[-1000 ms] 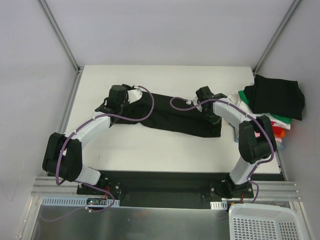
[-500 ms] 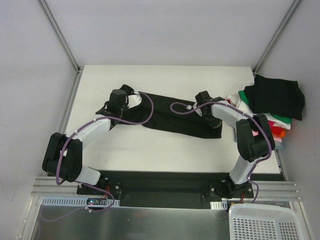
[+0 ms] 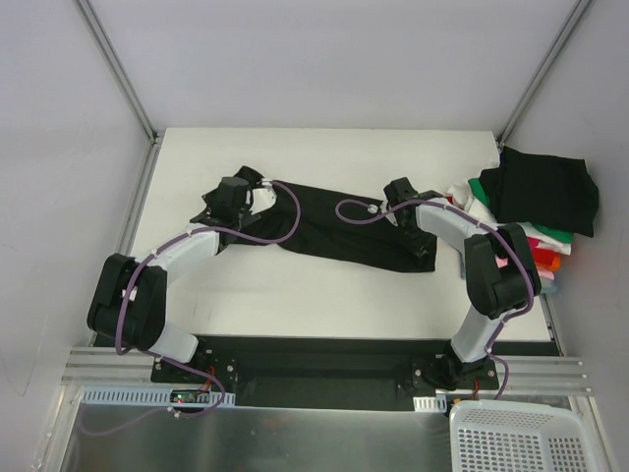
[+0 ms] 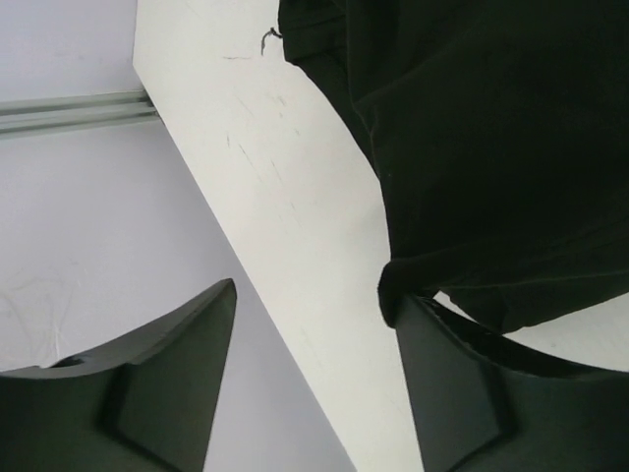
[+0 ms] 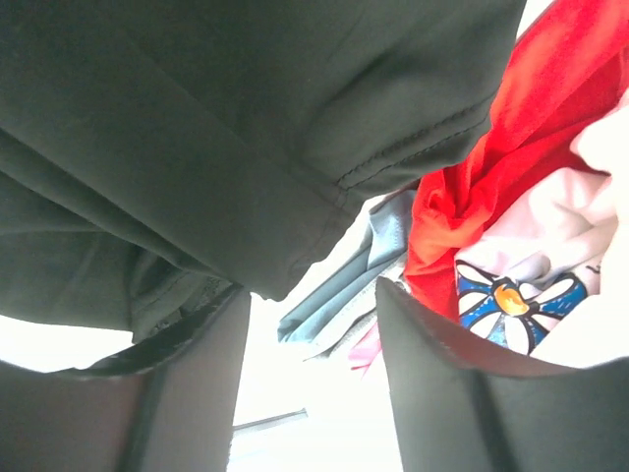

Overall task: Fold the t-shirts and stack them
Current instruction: Fold the tshirt

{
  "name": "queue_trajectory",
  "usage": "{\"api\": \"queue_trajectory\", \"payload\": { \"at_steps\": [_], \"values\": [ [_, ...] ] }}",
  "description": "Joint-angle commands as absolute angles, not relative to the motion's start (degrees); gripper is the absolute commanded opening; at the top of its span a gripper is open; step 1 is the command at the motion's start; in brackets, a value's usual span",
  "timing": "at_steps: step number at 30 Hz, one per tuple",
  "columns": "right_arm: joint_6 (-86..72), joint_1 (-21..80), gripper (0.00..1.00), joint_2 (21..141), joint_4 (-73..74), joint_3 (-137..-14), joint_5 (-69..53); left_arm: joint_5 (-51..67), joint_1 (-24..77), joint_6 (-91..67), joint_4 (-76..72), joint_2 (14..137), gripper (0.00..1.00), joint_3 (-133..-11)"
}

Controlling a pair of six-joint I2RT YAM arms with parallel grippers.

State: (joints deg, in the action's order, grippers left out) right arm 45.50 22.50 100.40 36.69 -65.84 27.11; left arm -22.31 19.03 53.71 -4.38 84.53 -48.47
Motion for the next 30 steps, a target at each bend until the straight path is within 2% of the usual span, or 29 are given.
{"api": "queue_trajectory", "payload": {
  "at_steps": [1,2,7,8,13,23,30],
  "values": [
    [44.74,22.85,0.63,97.03,36.74,-65.83,27.95,-23.82,18.54,53.53,-5.71,80.69,0.71,-49.04],
    [44.74,22.94,0.66,96.34,36.83,-66.0,27.86,-23.64,18.54,53.35,-5.71,80.07,0.73,-49.3],
    [44.3,23.47,0.68,94.66,38.14,-67.41,27.51,-22.33,18.54,51.68,-4.93,74.99,0.84,-51.06],
    [44.12,23.64,0.7,94.22,38.58,-67.76,27.51,-21.98,18.54,50.64,-4.4,74.1,0.89,-51.67],
    [43.77,25.13,0.73,93.25,40.07,-71.01,27.42,-16.18,18.72,46.24,-0.27,68.13,0.99,-53.26],
    [43.68,27.95,0.75,94.57,41.05,-73.39,28.74,-15.03,19.6,44.65,1.58,65.83,0.99,-51.86],
    [42.9,27.86,0.75,97.21,38.77,-75.32,29.36,-13.45,19.42,41.75,1.41,74.24,0.99,-54.49]
  ]
}}
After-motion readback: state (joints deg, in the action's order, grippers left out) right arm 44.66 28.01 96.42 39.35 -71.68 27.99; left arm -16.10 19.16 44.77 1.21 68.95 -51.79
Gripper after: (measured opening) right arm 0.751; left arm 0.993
